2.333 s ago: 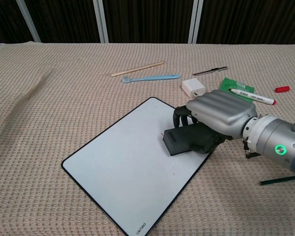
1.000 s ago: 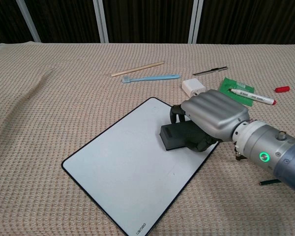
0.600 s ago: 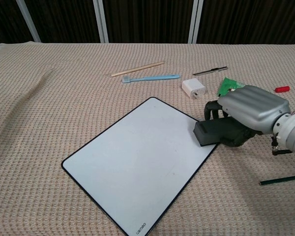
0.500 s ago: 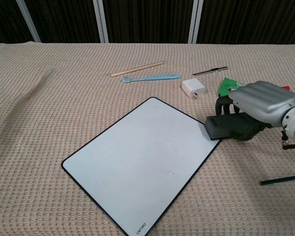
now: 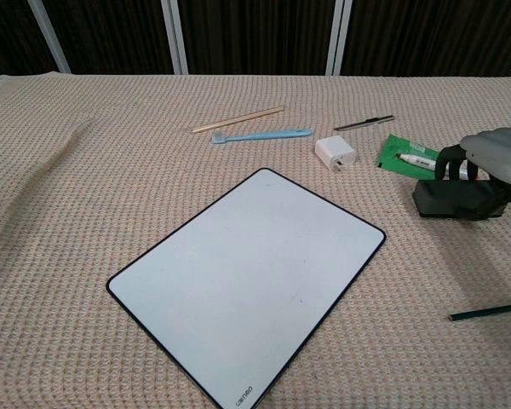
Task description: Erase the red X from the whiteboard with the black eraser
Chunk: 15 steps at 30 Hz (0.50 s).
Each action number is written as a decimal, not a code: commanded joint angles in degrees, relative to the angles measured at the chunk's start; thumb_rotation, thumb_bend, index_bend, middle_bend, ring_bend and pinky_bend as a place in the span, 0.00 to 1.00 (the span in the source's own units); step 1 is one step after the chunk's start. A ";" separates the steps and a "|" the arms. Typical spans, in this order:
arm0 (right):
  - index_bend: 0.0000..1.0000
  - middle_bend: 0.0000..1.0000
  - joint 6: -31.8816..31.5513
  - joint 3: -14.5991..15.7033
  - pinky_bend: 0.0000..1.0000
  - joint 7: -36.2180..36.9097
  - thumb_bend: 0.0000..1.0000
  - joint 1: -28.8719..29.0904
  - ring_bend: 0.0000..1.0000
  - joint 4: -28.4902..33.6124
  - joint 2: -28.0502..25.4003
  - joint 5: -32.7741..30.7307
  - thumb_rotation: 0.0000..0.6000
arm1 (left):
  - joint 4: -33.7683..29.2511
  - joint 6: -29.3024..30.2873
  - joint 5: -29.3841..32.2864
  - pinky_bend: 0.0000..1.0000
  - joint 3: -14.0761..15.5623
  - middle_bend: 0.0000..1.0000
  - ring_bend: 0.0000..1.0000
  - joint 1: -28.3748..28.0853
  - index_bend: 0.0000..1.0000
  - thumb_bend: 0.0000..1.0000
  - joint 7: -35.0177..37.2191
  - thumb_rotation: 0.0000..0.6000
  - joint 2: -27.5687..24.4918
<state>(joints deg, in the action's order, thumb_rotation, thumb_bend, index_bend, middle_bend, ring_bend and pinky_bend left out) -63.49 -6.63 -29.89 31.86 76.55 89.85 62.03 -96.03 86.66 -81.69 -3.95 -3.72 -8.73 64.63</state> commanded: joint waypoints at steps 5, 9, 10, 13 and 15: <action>0.18 0.20 1.00 1.03 0.31 -0.76 0.17 -0.48 0.16 1.03 -0.97 0.45 1.00 | 0.03 -0.05 -0.07 0.00 0.04 0.01 0.00 -0.01 0.12 0.48 0.03 1.00 -0.03; 0.04 0.06 1.07 1.28 0.19 -2.42 0.13 -0.58 0.04 1.73 -1.23 -0.01 1.00 | -0.07 -0.04 0.01 0.00 -0.04 0.01 0.00 -0.01 0.12 0.48 0.10 1.00 -0.09; 0.03 0.05 0.94 1.28 0.19 -2.79 0.12 -0.63 0.03 2.09 -1.40 -0.08 1.00 | -0.07 -0.01 -0.01 0.00 -0.06 0.01 0.00 -0.01 0.12 0.48 0.10 1.00 -0.12; 0.00 0.03 0.00 1.01 0.18 -2.62 0.12 -1.10 0.01 3.74 -2.25 0.05 1.00 | -0.03 -0.05 0.05 0.00 -0.08 0.01 0.00 -0.02 0.12 0.48 0.15 1.00 -0.14; 0.00 0.02 -1.10 0.75 0.17 -2.06 0.12 -1.54 0.01 5.14 -3.09 0.57 1.00 | -0.01 -0.10 0.06 0.00 -0.05 0.01 0.00 -0.02 0.12 0.48 0.12 1.00 -0.14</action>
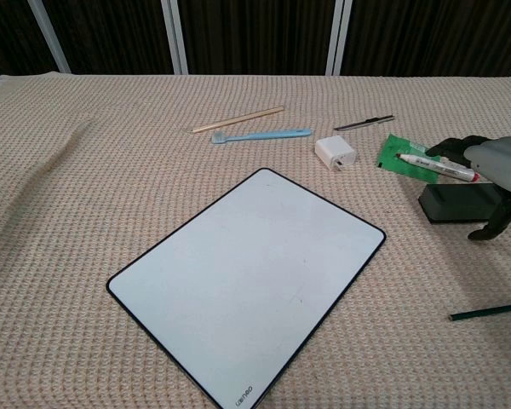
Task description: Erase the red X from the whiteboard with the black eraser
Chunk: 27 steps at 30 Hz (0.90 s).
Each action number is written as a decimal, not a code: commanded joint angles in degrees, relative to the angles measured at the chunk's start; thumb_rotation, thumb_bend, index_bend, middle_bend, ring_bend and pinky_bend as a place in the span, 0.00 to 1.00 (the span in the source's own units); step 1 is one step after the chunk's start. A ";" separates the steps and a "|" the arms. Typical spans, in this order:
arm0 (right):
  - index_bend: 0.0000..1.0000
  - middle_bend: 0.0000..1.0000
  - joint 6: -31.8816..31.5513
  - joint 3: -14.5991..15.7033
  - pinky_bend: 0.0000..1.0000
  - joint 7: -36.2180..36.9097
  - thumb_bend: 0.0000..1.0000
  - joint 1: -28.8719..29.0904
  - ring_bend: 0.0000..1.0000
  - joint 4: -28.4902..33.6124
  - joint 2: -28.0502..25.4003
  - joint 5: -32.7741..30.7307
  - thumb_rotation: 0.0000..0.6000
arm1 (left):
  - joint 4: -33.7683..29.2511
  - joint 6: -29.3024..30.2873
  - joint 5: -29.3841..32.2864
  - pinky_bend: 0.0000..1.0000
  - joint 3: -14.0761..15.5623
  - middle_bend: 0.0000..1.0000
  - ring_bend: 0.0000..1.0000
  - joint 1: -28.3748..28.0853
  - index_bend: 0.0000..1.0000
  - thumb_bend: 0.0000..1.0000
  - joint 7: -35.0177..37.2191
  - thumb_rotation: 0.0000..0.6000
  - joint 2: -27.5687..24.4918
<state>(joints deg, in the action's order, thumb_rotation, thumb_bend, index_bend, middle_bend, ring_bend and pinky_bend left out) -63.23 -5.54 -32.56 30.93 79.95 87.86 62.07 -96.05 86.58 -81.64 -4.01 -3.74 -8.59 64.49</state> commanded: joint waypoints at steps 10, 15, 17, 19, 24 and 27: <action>0.00 0.03 -11.67 0.72 0.15 7.67 0.13 -7.73 0.01 15.53 -12.20 6.59 1.00 | -0.12 -0.04 0.03 0.00 -0.01 0.01 0.00 -0.02 0.12 0.48 0.04 1.00 0.07; 0.00 0.02 -20.22 2.86 0.15 12.65 0.13 -13.12 0.01 16.37 -13.28 12.41 1.00 | -0.32 0.26 -0.23 0.00 0.01 0.01 0.00 0.08 0.12 0.48 0.08 1.00 0.04; 0.00 0.02 -23.17 3.83 0.15 14.66 0.13 -15.12 0.01 15.73 -13.29 14.61 1.00 | -0.33 0.26 -0.25 0.00 0.08 0.01 0.00 0.11 0.12 0.48 0.00 1.00 0.04; 0.00 0.02 -25.25 4.96 0.15 15.96 0.13 -16.82 0.01 15.10 -13.37 16.37 1.00 | -0.35 0.27 -0.30 0.00 0.12 0.01 0.00 0.13 0.12 0.48 -0.05 1.00 0.06; 0.00 0.02 -29.10 6.75 0.15 16.67 0.13 -20.28 0.01 13.19 -12.74 18.92 1.00 | -0.35 0.40 -0.56 0.00 0.26 0.01 0.00 0.21 0.12 0.48 -0.08 1.00 0.07; 0.00 0.02 -30.65 6.66 0.15 17.93 0.13 -21.77 0.01 11.38 -11.55 19.84 1.00 | -0.41 0.51 -0.59 0.00 0.25 0.01 0.00 0.29 0.12 0.48 0.08 1.00 -0.07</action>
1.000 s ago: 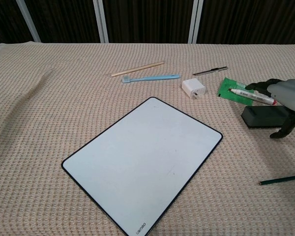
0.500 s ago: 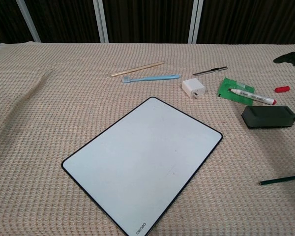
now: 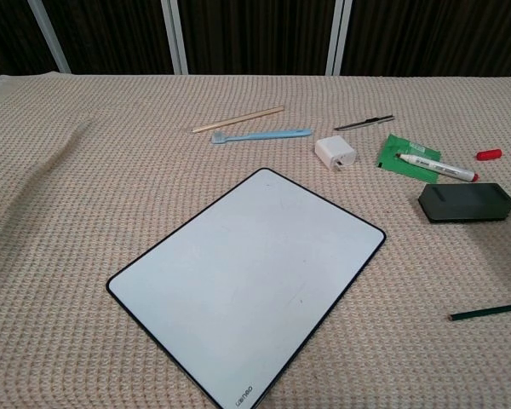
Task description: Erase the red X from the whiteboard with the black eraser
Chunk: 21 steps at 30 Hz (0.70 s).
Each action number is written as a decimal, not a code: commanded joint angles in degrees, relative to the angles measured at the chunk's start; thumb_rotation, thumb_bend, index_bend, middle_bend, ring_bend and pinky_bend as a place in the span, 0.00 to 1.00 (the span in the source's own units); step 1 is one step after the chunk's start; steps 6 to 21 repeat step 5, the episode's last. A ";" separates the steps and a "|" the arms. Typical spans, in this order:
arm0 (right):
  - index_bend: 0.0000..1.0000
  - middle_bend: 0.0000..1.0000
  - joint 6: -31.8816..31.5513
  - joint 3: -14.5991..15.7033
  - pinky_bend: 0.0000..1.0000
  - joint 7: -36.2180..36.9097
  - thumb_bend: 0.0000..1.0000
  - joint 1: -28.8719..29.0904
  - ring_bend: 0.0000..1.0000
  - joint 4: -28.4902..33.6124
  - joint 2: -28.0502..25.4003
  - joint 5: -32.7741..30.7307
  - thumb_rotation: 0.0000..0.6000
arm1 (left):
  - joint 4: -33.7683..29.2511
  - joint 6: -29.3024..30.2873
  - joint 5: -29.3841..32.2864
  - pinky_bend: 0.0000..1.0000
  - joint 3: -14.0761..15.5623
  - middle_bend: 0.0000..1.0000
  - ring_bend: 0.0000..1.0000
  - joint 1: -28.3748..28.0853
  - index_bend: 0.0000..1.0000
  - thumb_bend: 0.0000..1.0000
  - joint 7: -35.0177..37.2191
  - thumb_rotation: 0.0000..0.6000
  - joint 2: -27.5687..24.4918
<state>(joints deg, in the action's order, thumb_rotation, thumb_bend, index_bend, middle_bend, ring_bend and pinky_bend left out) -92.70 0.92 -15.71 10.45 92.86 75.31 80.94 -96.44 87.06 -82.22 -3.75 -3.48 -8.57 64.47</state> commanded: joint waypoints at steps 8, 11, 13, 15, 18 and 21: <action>0.00 0.02 -0.46 0.07 0.15 0.65 0.13 -1.97 0.01 -3.12 1.50 1.72 1.00 | -0.08 0.00 -0.20 0.00 0.06 0.01 0.00 0.02 0.12 0.48 0.14 1.00 -0.22; 0.00 0.02 -0.46 0.07 0.15 0.65 0.13 -1.97 0.01 -3.12 1.50 1.72 1.00 | -0.08 0.00 -0.20 0.00 0.06 0.01 0.00 0.02 0.12 0.48 0.14 1.00 -0.22; 0.00 0.02 -0.46 0.07 0.15 0.65 0.13 -1.97 0.01 -3.12 1.50 1.72 1.00 | -0.08 0.00 -0.20 0.00 0.06 0.01 0.00 0.02 0.12 0.48 0.14 1.00 -0.22; 0.00 0.02 -0.46 0.07 0.15 0.65 0.13 -1.97 0.01 -3.12 1.50 1.72 1.00 | -0.08 0.00 -0.20 0.00 0.06 0.01 0.00 0.02 0.12 0.48 0.14 1.00 -0.22; 0.00 0.02 -0.46 0.07 0.15 0.65 0.13 -1.97 0.01 -3.12 1.50 1.72 1.00 | -0.08 0.00 -0.20 0.00 0.06 0.01 0.00 0.02 0.12 0.48 0.14 1.00 -0.22; 0.00 0.02 -0.46 0.07 0.15 0.65 0.13 -1.97 0.01 -3.12 1.50 1.72 1.00 | -0.08 0.00 -0.20 0.00 0.06 0.01 0.00 0.02 0.12 0.48 0.14 1.00 -0.22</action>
